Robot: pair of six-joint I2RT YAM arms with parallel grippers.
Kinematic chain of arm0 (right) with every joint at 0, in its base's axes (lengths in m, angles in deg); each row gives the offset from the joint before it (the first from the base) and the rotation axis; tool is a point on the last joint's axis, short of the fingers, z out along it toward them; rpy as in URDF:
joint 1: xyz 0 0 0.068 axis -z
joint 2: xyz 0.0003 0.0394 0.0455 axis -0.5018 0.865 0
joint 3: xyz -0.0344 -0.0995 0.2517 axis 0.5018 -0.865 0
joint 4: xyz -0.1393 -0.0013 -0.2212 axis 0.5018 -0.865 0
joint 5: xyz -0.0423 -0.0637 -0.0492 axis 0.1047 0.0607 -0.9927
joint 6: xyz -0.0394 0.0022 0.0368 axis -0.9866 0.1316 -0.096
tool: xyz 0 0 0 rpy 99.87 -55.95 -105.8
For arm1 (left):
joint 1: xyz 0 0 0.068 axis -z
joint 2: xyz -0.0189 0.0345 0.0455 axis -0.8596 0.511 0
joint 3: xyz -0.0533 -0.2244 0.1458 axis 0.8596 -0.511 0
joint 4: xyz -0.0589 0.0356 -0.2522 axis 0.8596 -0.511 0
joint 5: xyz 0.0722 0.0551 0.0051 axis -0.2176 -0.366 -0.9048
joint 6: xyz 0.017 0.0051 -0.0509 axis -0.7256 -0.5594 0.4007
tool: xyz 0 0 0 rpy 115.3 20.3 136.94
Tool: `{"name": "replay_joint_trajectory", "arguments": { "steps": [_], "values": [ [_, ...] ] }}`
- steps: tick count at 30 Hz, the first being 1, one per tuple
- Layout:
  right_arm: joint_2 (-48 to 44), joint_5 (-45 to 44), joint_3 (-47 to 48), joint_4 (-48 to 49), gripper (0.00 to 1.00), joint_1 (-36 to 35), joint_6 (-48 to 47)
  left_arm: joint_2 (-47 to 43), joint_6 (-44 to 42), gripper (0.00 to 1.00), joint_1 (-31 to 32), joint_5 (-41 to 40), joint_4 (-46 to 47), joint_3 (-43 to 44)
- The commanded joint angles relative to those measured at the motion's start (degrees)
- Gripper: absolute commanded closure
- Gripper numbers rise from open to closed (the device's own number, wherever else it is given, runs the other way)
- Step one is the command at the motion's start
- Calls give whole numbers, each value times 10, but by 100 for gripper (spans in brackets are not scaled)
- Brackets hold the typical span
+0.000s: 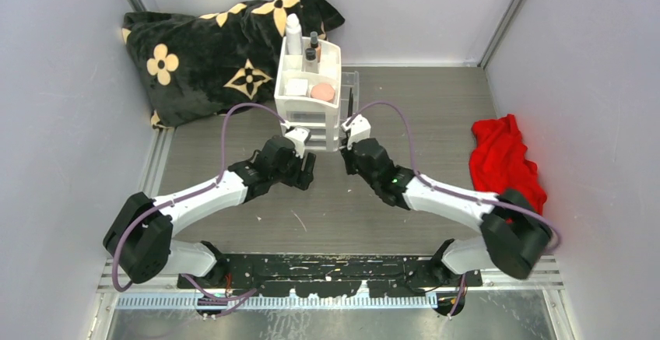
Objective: Organize the makeup
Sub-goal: Place the makeup brush in the drawer.
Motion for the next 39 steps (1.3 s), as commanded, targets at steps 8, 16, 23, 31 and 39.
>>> {"name": "replay_joint_trajectory", "arguments": {
  "steps": [8,16,23,31,39],
  "values": [
    [-7,25,168,-54,99,85,4,-12,5,30,-3,25,27,1],
    [208,135,338,-51,99,164,77,-71,8,30,-3,28,2,-17],
    [249,144,378,-82,99,164,96,-85,0,29,-4,11,-11,-27],
    [221,129,382,-163,93,164,86,-61,7,29,-4,17,7,-26],
    [176,82,360,-186,44,164,69,-51,10,29,-3,23,9,-19]
  ]
}}
